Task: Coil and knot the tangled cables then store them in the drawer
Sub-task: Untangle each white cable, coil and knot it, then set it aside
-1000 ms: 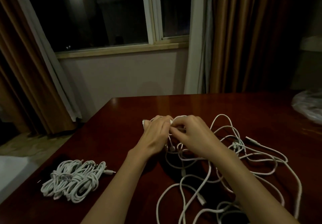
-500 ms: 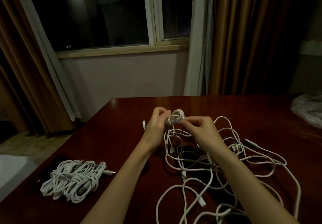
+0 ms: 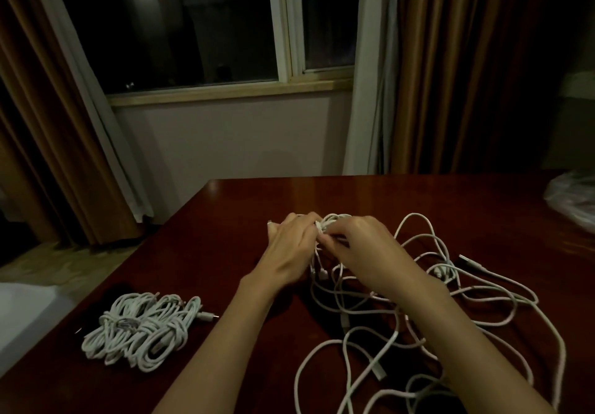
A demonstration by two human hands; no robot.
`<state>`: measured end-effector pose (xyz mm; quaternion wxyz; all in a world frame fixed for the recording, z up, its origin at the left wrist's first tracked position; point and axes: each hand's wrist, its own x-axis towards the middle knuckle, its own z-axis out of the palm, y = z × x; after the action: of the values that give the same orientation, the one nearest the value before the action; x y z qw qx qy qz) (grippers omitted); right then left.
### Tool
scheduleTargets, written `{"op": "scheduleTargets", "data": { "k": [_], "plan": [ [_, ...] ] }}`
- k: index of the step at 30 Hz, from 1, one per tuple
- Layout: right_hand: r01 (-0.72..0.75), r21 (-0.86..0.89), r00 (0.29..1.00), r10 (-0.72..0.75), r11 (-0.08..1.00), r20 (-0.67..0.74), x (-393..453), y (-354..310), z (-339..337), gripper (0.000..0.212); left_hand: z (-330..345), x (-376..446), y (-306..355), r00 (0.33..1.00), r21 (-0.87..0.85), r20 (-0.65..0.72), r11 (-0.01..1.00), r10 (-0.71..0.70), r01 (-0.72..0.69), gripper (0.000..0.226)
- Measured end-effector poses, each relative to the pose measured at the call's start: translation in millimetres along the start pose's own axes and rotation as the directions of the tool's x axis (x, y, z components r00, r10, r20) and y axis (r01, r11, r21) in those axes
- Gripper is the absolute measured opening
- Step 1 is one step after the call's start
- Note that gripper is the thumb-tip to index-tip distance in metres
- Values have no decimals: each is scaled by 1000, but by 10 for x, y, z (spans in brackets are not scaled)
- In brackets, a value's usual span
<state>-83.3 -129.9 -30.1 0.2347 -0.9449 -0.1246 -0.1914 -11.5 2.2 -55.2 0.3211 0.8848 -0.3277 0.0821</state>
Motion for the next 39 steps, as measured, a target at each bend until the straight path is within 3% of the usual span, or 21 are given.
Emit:
{"op": "scheduleTargets", "data": {
  "k": [3, 8, 10, 13, 15, 17, 21, 24, 27, 33, 39],
  "plan": [
    [24, 67, 998, -20, 997, -65, -2, 42, -79, 16, -34, -37, 37, 998, -95, 30, 994, 53, -50, 60],
    [-32, 362, 988, 84, 932, -130, -7, 119, -141, 12, 32, -26, 27, 999, -350, 8, 936, -31, 32, 52],
    [-58, 525, 974, 164, 849, -157, -20, 154, -143, 4, 48, -40, 127, 999, -463, -1, 886, -34, 30, 49],
    [-106, 735, 946, 296, 670, -134, -29, 197, -133, 8, 39, -54, 254, 999, -570, -10, 821, 38, -37, 40],
    [-147, 798, 928, 360, 584, -93, -23, 217, -90, 9, 47, -39, 244, 997, -581, -37, 810, 70, -78, 38],
    [-182, 820, 915, 399, 543, -61, -6, 231, -27, 10, 37, -21, 227, 999, -649, -50, 760, 8, -39, 29],
    [-223, 772, 914, 403, 595, -46, 7, 246, 136, 11, 31, 42, 153, 997, -763, -19, 645, -79, 36, 29],
    [-216, 617, 924, 362, 757, -120, 5, 260, 189, 11, 42, 67, 174, 993, -783, 7, 617, -114, 76, 22],
    [-168, 461, 919, 308, 871, -246, -17, 220, 170, 9, 87, 66, 196, 988, -750, 7, 652, -157, 110, 22],
    [-65, 420, 945, 191, 905, -265, -31, 134, 111, 12, 95, 102, 71, 979, -678, -20, 722, -201, 135, 17],
    [-31, 609, 968, 177, 792, -180, -20, 124, 81, 19, 91, 85, 98, 978, -737, -101, 674, -185, 51, 12]
  ]
}}
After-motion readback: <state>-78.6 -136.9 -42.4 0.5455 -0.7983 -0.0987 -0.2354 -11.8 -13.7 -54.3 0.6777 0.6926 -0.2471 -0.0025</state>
